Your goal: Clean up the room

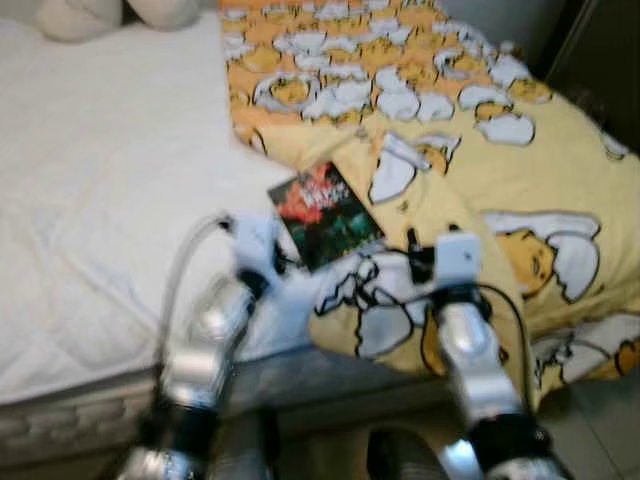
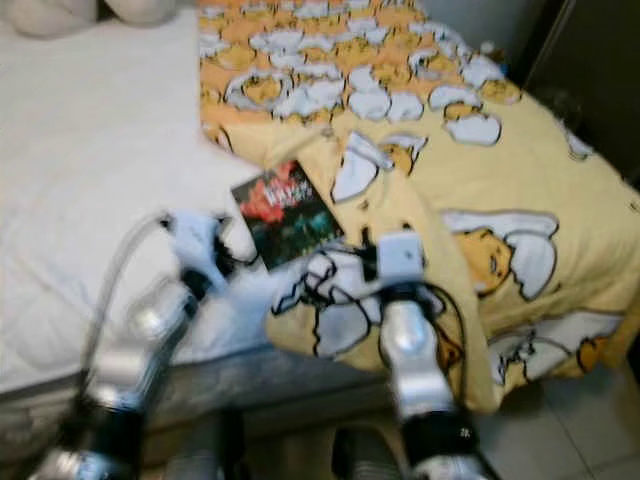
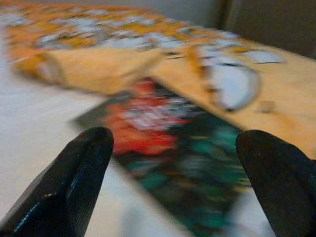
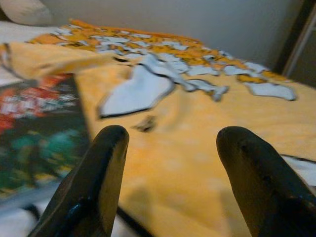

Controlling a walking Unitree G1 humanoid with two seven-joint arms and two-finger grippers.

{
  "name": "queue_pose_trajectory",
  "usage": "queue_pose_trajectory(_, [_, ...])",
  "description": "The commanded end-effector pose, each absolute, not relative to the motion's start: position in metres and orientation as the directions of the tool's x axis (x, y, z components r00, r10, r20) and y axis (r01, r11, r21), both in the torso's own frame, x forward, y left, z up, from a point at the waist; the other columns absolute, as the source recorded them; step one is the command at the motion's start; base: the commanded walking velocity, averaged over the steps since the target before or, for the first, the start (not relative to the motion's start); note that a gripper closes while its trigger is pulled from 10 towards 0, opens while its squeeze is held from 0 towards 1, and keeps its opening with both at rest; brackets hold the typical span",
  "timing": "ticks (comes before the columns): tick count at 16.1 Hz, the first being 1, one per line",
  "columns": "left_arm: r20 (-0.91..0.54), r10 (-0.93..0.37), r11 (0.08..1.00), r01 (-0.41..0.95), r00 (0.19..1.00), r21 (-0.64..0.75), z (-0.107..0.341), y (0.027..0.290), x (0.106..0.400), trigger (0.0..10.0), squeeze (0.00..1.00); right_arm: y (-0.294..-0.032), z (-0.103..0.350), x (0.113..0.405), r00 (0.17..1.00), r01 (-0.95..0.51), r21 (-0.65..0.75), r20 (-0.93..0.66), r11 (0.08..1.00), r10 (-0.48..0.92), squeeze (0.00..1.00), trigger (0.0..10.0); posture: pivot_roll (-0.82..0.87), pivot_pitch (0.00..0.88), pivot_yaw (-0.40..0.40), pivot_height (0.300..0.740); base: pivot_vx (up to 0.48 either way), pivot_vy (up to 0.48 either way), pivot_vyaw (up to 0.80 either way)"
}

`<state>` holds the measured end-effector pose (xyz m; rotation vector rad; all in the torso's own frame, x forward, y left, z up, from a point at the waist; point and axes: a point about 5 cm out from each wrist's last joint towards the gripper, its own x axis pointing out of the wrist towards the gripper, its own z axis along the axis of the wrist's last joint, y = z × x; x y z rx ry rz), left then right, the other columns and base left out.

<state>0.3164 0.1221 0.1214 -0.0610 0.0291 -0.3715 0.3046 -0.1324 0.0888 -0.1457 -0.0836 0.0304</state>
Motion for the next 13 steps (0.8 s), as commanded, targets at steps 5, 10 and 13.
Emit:
queue_pose_trajectory(5, [-0.127,-0.307,0.936,0.276,0.943,-0.217,0.106,0.131,0.353,10.0,0.0,-0.169,0.112,0.314,0.993,0.016,-0.196,0.115,0.98,0.007,0.0,10.0,-0.1,0.098,-0.039,0.653,0.0,0.0,0.0])
queue_pose_trajectory(10, [-0.185,-0.275,0.893,0.179,0.944,-0.412,0.095,0.119,0.366,10.0,0.0,-0.19,0.118,0.293,0.996,0.012,-0.225,0.092,0.974,0.009,0.0,10.0,-0.18,0.151,-0.075,0.653,0.0,0.0,0.0])
queue_pose_trajectory(13, [-0.222,-0.271,0.901,0.165,0.937,-0.401,0.086,0.114,0.364,10.0,0.0,-0.188,0.113,0.282,0.998,0.0,-0.219,0.066,0.976,0.015,0.0,10.0,-0.2,0.16,-0.073,0.653,0.0,0.0,0.0])
